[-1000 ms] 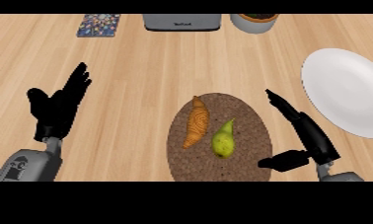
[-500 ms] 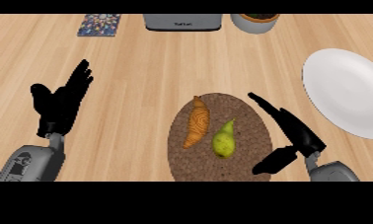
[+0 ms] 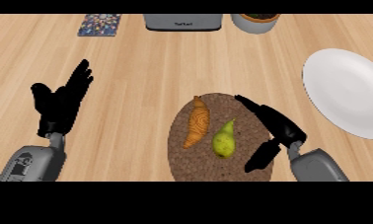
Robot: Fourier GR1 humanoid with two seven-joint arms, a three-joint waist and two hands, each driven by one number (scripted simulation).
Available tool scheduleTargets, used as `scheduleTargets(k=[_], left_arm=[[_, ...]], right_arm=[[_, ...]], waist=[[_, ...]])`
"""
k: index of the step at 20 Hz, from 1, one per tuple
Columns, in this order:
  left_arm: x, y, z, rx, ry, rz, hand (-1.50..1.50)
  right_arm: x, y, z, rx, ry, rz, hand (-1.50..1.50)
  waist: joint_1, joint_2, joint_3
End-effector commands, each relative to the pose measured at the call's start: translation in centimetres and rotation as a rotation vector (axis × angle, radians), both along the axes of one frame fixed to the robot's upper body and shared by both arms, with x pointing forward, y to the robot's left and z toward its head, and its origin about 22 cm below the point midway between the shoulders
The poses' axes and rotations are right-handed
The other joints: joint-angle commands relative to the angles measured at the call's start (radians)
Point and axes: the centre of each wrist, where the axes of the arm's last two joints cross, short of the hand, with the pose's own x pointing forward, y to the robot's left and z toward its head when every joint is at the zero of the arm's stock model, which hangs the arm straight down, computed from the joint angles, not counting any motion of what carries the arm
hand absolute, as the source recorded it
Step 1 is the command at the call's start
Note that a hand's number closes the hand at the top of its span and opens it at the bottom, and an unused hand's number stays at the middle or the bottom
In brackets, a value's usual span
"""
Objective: Pick the pear from the placemat and place it in the plate
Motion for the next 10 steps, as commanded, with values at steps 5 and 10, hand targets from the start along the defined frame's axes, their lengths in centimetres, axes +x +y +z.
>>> scheduleTargets(k=[5, 10], left_arm=[[-0.8, -0.7, 0.9, 0.010, -0.002, 0.005, 0.00], [-1.0, 1.0, 0.8, -0.011, 0.003, -0.006, 0.00]], right_arm=[[0.9, 3.7, -1.1, -0.048, 0.065, 0.029, -1.50], [1.0, 3.2, -0.7, -0.093, 0.048, 0.031, -1.50]], waist=[[0.000, 0.000, 0.000], [-0.002, 0.000, 0.000]])
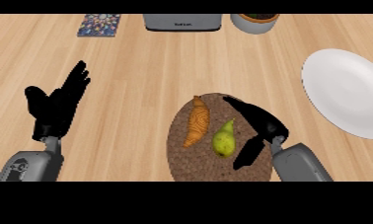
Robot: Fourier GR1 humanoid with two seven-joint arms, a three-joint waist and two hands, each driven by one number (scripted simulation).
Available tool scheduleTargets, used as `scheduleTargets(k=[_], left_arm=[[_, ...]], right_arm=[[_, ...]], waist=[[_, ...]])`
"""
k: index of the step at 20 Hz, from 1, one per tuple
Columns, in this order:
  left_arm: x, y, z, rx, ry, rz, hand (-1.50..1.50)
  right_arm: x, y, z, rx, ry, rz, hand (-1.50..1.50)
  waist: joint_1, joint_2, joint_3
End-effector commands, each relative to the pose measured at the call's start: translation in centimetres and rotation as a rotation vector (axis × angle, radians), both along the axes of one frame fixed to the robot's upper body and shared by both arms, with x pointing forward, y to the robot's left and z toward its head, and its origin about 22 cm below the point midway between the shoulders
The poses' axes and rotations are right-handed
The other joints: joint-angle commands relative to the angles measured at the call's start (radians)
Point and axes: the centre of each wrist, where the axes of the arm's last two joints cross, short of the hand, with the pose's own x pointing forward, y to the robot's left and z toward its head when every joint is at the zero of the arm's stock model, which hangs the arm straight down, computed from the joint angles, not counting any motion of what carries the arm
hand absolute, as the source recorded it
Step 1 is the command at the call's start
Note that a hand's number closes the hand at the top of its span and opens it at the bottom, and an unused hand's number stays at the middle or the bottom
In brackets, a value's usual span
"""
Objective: Pick the pear from the placemat and place it in the plate
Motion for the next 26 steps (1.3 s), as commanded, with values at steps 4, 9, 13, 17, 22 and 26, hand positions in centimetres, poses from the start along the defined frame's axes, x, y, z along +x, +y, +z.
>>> scheduleTargets(k=[4, 9, 13, 17, 22, 26], left_arm=[[1.3, -1.9, -1.5, -0.009, 0.016, 0.006, 0.00], [0.0, -0.9, -1.7, -0.008, 0.012, 0.006, 0.00], [1.0, 0.0, -0.4, -0.022, -0.007, -0.008, 0.00], [0.3, 0.2, -0.5, -0.001, -0.005, 0.006, 0.00], [0.7, -0.9, -1.4, -0.002, 0.003, 0.008, 0.00], [-0.5, -0.5, -1.1, -0.005, -0.004, 0.008, 0.00]], right_arm=[[1.8, 0.6, 0.3, -0.025, -0.009, 0.005, -1.50], [0.1, 1.1, -2.4, -0.060, 0.044, 0.069, -1.50], [1.3, 2.7, -1.5, -0.039, 0.050, 0.188, 1.50], [1.9, 2.2, -1.2, -0.021, 0.027, 0.212, 1.50], [-1.4, 3.9, -2.5, 0.041, -0.004, 0.170, 1.50], [-2.5, -1.2, -1.3, -0.058, -0.175, 0.257, 1.50]], waist=[[-0.001, 0.003, 0.002], [0.000, 0.003, 0.002], [0.003, 0.004, 0.002], [0.004, 0.003, 0.002], [-0.004, 0.003, 0.002], [-0.004, 0.001, 0.002]])
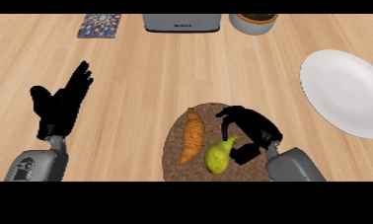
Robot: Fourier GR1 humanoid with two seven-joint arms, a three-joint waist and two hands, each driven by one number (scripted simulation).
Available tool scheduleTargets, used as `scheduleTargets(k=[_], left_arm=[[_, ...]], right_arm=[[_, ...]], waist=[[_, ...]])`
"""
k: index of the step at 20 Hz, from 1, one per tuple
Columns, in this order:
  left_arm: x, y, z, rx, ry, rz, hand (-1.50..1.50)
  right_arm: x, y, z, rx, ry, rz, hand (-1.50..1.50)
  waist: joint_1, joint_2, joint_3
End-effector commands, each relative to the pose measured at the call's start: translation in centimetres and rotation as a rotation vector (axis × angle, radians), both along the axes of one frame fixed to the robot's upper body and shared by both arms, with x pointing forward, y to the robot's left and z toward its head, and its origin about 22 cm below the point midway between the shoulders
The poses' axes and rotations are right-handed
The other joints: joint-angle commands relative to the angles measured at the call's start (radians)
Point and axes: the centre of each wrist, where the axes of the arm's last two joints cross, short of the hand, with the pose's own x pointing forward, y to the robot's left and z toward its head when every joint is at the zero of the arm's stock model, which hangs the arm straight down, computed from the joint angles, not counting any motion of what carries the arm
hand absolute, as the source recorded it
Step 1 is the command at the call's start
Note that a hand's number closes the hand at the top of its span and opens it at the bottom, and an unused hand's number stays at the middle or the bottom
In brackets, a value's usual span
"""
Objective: Pick the pear from the placemat and place it in the plate
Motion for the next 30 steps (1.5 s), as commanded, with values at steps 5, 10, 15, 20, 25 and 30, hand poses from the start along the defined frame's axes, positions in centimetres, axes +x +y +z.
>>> scheduleTargets(k=[5, 10, 15, 20, 25, 30], left_arm=[[0.4, 0.5, -0.6, -0.006, 0.006, 0.005, 0.00], [-0.3, 0.5, 0.6, 0.000, -0.001, 0.011, 0.00], [0.3, 1.6, 0.7, 0.005, -0.016, 0.028, 0.00], [-0.2, 0.4, 0.4, 0.003, -0.011, 0.004, 0.00], [-0.1, -0.4, -0.8, 0.005, -0.001, 0.008, 0.00], [-0.2, 1.1, 0.2, 0.006, -0.013, -0.004, 0.00]], right_arm=[[-3.5, -2.8, 0.5, -0.106, -0.279, 0.058, 1.50], [-3.2, -4.4, 4.4, -0.071, -0.576, -0.118, 1.50], [-3.4, -7.2, 9.3, -0.040, -0.901, -0.318, 1.50], [-5.9, -10.7, 11.2, -0.027, -0.929, -0.523, 1.50], [-4.2, -14.6, 11.5, 0.026, -0.861, -0.664, 1.50], [-1.8, -21.1, 13.0, 0.074, -0.855, -0.753, 1.50]], waist=[[-0.009, 0.012, 0.006], [-0.011, 0.007, 0.007], [-0.031, 0.007, 0.006], [-0.016, 0.008, 0.007], [-0.005, 0.012, 0.007], [0.004, 0.013, 0.007]])
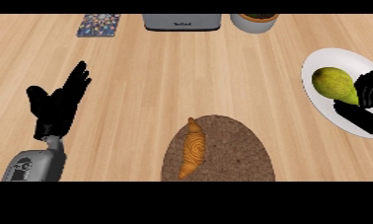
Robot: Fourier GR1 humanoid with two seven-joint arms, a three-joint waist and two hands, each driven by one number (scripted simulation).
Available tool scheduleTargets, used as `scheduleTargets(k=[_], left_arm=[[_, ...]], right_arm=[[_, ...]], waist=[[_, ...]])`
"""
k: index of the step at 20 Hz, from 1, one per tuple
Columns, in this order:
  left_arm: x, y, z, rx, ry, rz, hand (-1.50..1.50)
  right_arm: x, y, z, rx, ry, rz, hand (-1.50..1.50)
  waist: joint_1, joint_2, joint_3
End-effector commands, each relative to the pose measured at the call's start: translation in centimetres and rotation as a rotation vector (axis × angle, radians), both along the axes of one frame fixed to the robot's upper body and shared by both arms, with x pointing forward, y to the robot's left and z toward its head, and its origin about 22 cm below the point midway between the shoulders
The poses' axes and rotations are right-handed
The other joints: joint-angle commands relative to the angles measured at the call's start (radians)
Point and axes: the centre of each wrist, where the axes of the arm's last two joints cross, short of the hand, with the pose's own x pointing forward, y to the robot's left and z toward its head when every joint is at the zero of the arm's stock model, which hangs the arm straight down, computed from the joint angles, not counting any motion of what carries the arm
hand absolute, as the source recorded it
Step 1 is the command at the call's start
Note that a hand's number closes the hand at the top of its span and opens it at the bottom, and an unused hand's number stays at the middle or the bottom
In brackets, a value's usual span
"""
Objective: Pick the pear from the placemat and place it in the plate
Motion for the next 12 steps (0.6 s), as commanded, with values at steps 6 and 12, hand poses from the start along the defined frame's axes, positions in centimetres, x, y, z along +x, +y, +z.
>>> scheduleTargets(k=[6, 12], left_arm=[[0.8, -1.3, 1.5, 0.010, -0.003, -0.006, 0.00], [0.5, 0.5, 0.4, 0.006, -0.013, -0.010, 0.00]], right_arm=[[3.9, -9.8, -2.4, 0.042, 0.028, -0.112, 1.50], [4.2, -13.7, -3.7, -0.078, 0.208, -0.109, 1.50]], waist=[[0.016, 0.004, 0.001], [0.019, 0.006, 0.001]])
